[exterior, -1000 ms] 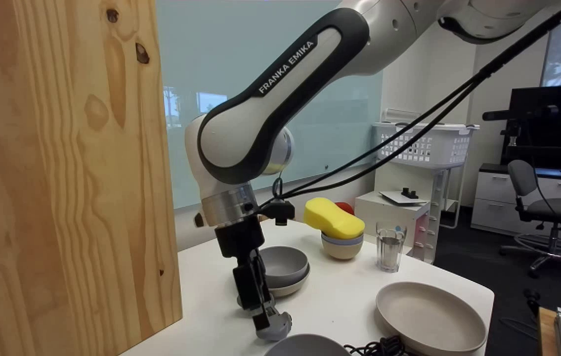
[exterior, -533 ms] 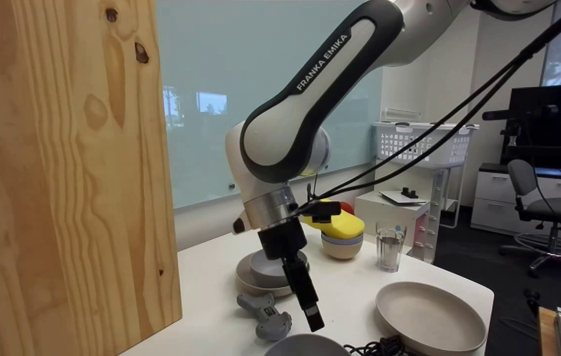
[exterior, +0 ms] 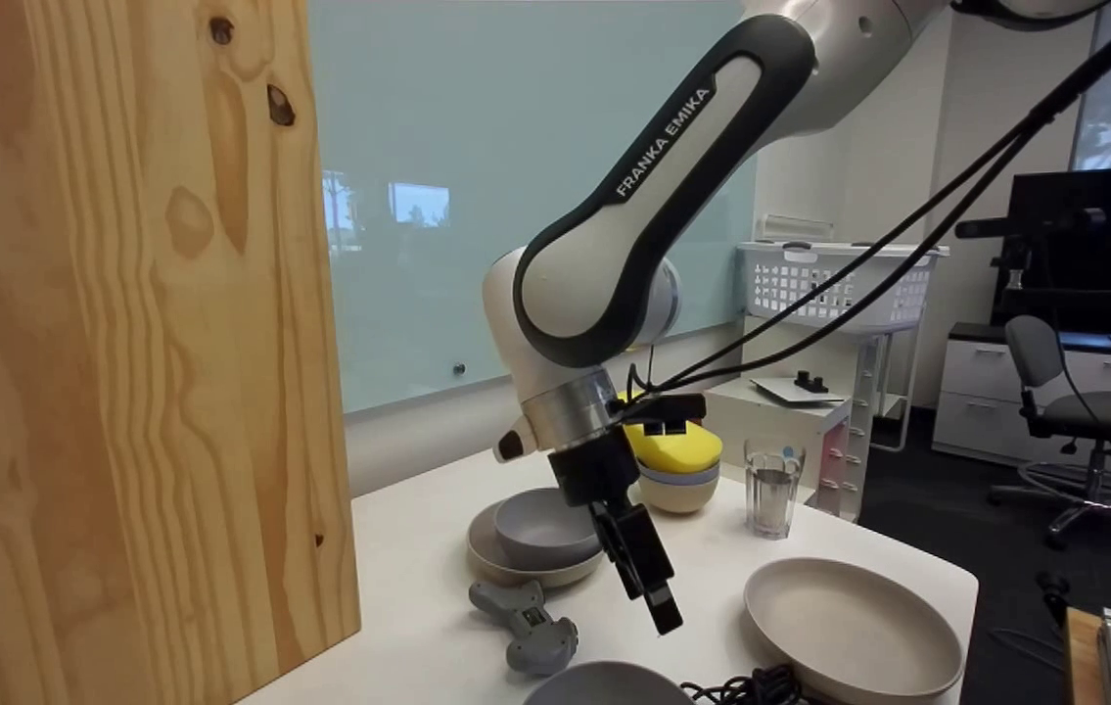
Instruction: Pick up the grey bowl on the left and put it in the bowl on the right.
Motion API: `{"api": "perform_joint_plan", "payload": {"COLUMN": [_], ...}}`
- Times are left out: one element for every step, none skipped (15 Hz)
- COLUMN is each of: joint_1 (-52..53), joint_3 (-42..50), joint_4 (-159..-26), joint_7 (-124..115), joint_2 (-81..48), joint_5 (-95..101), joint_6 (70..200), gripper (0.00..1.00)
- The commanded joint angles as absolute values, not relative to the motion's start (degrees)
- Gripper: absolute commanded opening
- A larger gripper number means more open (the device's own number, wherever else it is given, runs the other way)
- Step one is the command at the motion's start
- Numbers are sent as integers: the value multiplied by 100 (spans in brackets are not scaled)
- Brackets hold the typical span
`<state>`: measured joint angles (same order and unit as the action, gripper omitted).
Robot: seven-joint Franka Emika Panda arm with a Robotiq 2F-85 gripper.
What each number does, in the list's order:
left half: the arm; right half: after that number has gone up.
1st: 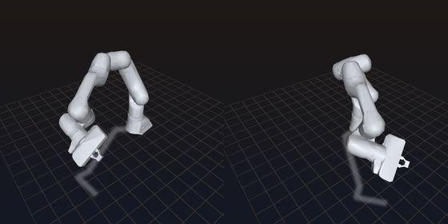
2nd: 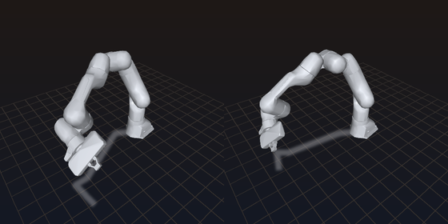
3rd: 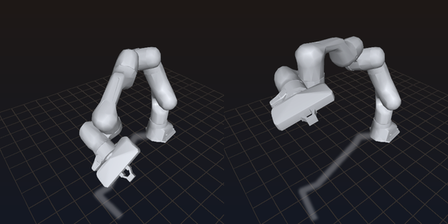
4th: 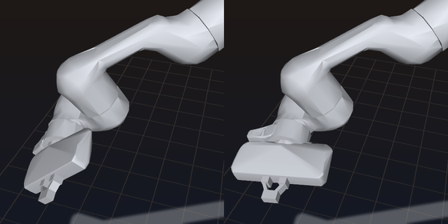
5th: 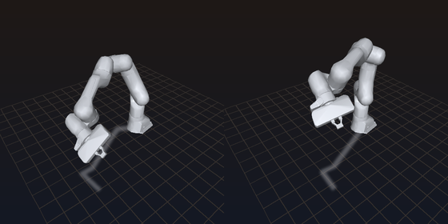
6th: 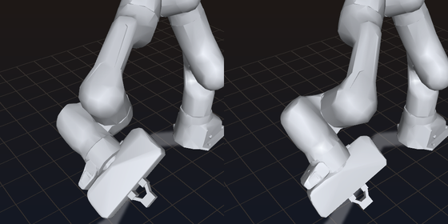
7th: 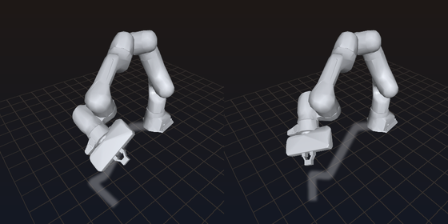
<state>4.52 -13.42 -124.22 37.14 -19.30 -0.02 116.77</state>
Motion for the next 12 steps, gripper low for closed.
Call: {"api": "perform_joint_plan", "payload": {"joint_1": [464,469,475,481,476,479,493,502,503,503,498,510], "joint_3": [-1222,-1212,-1201,-1196,-1190,-1181,-1172,-1162,-1159,-1150,-1146,-1137], "joint_4": [-12038,-11913,-11767,-11637,-11546,-11449,-11365,-11269,-11168,-11074,-10974,-10879], "joint_7": [3993,4026,4016,3977,3950,3904,3863,3823,3792,3788,3794,3765], "joint_2": [-2274,-2365,-2493,-2611,-2698,-2811,-2936,-3083,-3204,-3324,-3431,-3519], "joint_5": [253,272,283,266,252,248,266,274,258,277,280,294], "joint_6": [11478,11416,11398,11356,11329,11296,11257,11203,11134,11055,10971,10888], "gripper": [100,100,100,100,100,100,100,100,100,100,100,100]}}
